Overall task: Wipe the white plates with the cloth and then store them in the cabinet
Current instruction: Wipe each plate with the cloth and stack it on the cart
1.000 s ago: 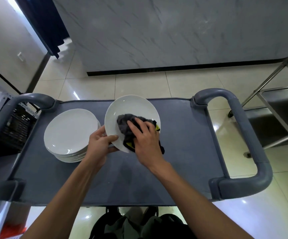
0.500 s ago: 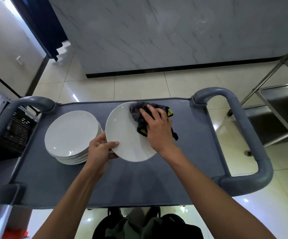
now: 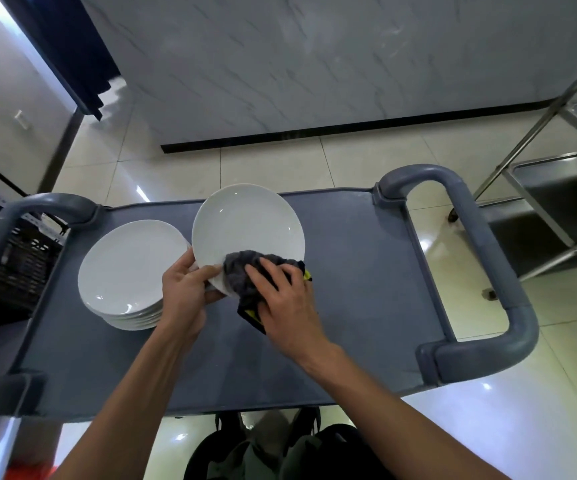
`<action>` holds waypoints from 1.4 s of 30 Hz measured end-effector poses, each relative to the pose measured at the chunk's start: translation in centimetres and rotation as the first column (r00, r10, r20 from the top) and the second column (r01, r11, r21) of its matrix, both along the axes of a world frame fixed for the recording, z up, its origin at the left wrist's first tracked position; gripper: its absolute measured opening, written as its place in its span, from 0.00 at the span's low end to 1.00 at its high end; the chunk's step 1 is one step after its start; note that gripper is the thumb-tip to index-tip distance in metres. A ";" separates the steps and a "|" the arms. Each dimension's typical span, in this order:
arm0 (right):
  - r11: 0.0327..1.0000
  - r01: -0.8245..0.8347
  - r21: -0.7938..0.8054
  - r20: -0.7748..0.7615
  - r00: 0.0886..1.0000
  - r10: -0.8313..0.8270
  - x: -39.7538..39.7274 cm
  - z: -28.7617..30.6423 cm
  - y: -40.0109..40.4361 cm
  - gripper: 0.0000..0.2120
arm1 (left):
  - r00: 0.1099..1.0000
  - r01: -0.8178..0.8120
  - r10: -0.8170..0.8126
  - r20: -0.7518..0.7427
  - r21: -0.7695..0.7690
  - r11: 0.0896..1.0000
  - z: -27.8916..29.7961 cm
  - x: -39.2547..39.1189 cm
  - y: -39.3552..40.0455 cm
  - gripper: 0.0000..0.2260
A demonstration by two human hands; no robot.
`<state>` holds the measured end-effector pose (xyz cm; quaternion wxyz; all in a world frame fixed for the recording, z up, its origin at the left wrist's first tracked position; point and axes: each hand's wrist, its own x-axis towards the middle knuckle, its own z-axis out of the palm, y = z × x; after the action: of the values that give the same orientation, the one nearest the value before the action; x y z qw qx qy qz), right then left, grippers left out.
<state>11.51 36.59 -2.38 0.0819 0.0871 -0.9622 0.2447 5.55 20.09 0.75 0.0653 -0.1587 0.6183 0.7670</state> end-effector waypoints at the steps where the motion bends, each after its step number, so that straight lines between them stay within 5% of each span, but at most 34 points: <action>1: 1.000 -0.024 -0.007 -0.014 1.000 0.024 0.2 0.1 -0.2 0.27 | 1.000 -0.002 0.001 -0.009 -0.004 1.000 0.2 0.0 0.0 0.17; 9: 0.999 0.031 0.033 -0.007 0.999 -0.031 -0.7 -0.3 2.1 0.28 | 0.997 -0.079 0.079 -0.007 -0.002 0.997 0.4 0.5 -1.6 0.16; 19: 0.980 0.150 0.132 -0.014 0.989 -0.149 -5.2 1.4 3.8 0.28 | 0.993 0.115 -0.112 0.046 -0.061 0.992 -0.9 1.9 -1.3 0.18; 32: 0.989 -0.134 0.057 -0.133 0.981 0.140 -3.2 2.2 -0.8 0.31 | 0.975 0.221 -0.220 0.033 -0.040 0.974 -1.2 3.2 -0.7 0.23; 42: 0.984 0.111 0.139 -0.131 0.987 -0.093 -6.8 4.0 1.8 0.27 | 0.984 0.166 -0.167 0.063 0.009 0.986 -1.1 4.0 -2.0 0.18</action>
<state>4.68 38.38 1.62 0.1474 0.0583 -0.9737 0.1635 9.54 18.07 -0.35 0.1490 -0.1306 0.6256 0.7545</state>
